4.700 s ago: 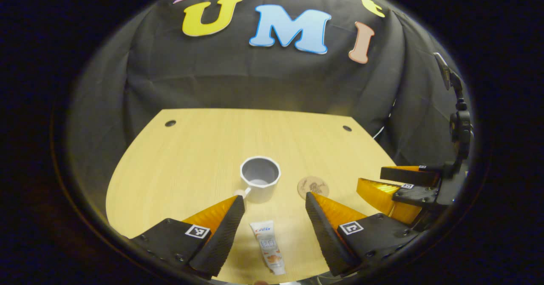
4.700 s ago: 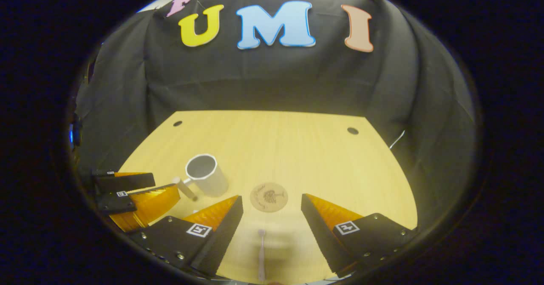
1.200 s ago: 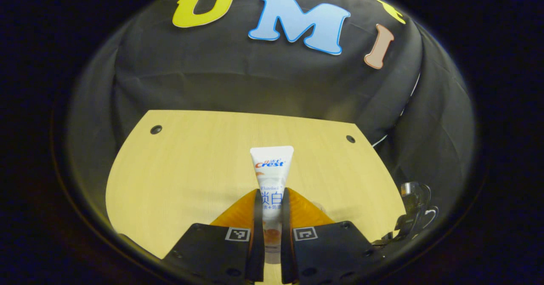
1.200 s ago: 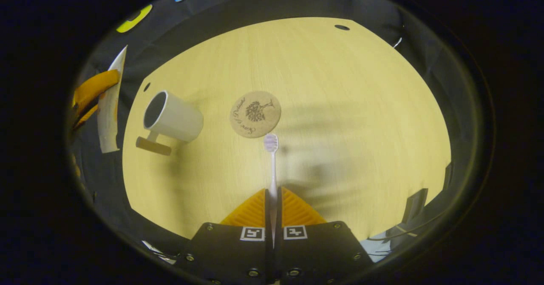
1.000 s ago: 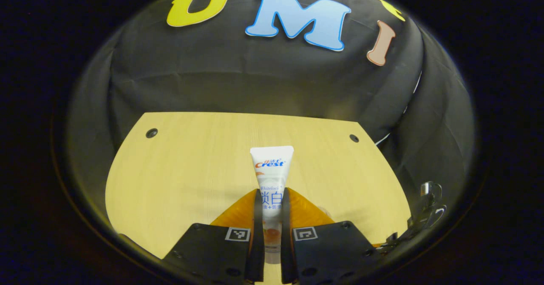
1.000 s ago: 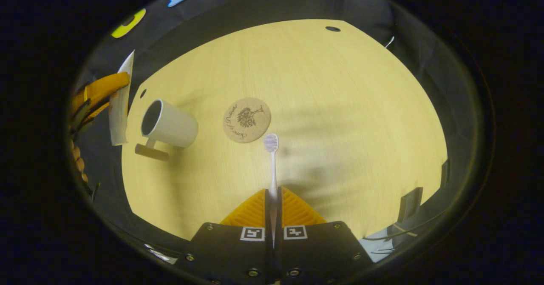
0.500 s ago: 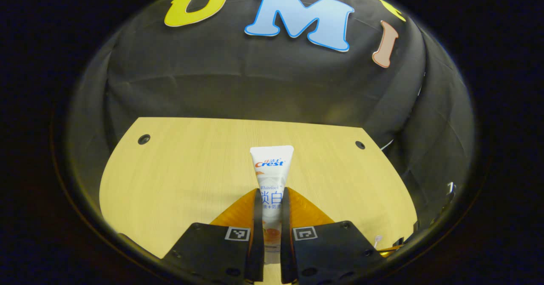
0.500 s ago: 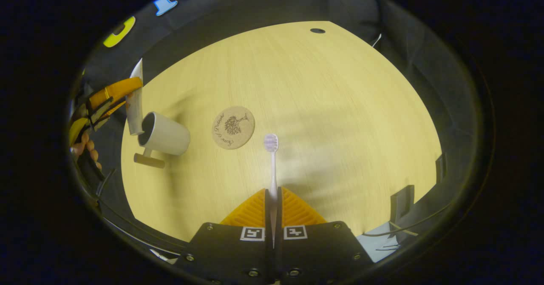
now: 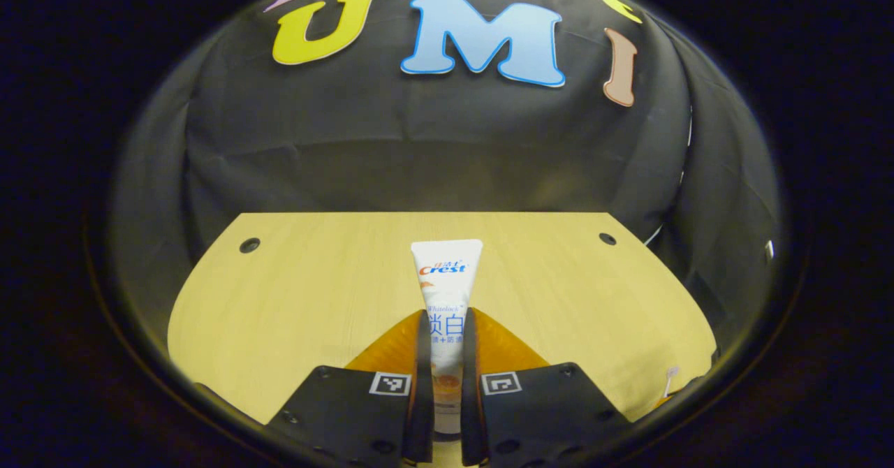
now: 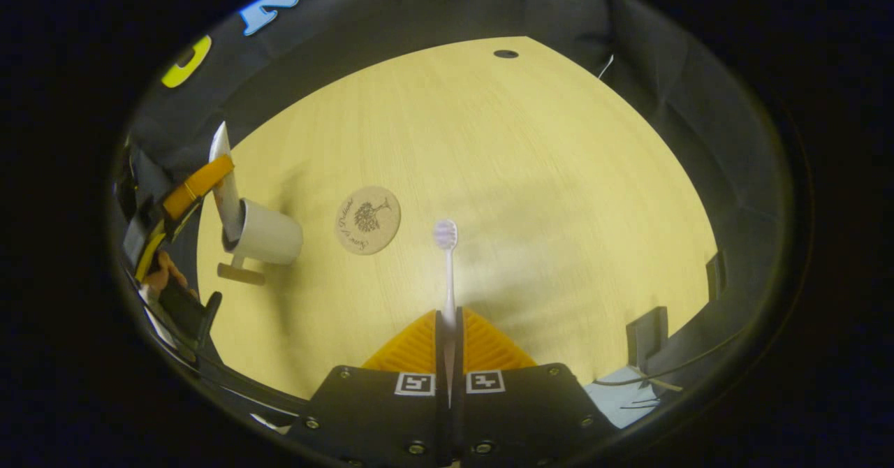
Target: Put the toothbrush and toothpaste on the desktop into the cup, then pick up the cup and place it on the coaster on the desktop.
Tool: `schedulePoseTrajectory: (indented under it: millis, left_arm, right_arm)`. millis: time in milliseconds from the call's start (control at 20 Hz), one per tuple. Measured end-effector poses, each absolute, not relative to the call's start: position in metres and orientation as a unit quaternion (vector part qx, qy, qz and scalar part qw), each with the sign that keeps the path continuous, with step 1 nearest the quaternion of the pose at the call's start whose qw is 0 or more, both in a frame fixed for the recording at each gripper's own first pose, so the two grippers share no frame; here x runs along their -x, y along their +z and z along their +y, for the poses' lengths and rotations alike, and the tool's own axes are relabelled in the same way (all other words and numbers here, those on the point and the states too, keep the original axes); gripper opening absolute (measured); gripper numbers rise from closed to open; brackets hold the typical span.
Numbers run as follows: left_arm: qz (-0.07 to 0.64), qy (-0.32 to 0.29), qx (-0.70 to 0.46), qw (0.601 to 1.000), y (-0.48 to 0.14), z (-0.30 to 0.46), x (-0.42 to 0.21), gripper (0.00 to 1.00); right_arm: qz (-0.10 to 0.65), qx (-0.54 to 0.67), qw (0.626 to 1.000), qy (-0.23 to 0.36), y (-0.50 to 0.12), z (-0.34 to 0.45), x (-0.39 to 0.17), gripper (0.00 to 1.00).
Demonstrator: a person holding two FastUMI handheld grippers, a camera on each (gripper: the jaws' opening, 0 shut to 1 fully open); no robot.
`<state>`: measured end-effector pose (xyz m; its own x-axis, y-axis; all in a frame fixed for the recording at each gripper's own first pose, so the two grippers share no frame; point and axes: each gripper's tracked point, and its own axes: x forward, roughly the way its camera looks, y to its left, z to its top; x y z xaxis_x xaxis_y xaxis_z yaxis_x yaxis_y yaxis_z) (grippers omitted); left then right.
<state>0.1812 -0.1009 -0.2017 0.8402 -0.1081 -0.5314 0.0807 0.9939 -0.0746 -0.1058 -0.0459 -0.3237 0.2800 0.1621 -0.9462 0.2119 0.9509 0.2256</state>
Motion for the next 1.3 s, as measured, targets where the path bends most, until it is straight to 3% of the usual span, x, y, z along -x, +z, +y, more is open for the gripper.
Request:
schedulePoseTrajectory:
  millis: [250, 400, 500, 600, 1000, 1300]
  left_arm:
    - [0.261, -0.054, 0.004, 0.964, -0.204, -0.101, -0.179, 0.24]
    - [0.263, -0.057, 0.005, 0.963, -0.206, -0.103, -0.175, 0.36]
    - [0.27, -0.058, 0.011, 0.961, -0.209, -0.103, -0.166, 0.56]
    - [0.268, -0.058, 0.011, 0.962, -0.206, -0.102, -0.163, 0.69]
    - [0.246, -0.062, 0.002, 0.967, -0.178, -0.098, -0.149, 0.7]
    - [0.228, -0.06, 0.022, 0.971, -0.146, -0.084, -0.125, 0.68]
  right_arm:
    - [0.6, -0.151, 0.785, -0.008, -0.323, -0.043, 0.104, 0.02]
    - [0.599, -0.151, 0.786, -0.005, -0.323, -0.041, 0.104, 0.02]
    - [0.598, -0.151, 0.787, -0.002, -0.321, -0.039, 0.103, 0.02]
    - [0.595, -0.152, 0.789, 0.0, -0.319, -0.037, 0.1, 0.02]
    - [0.577, -0.163, 0.8, 0.019, -0.306, -0.019, 0.077, 0.02]
    - [0.534, -0.182, 0.825, 0.035, -0.279, 0.012, 0.022, 0.02]
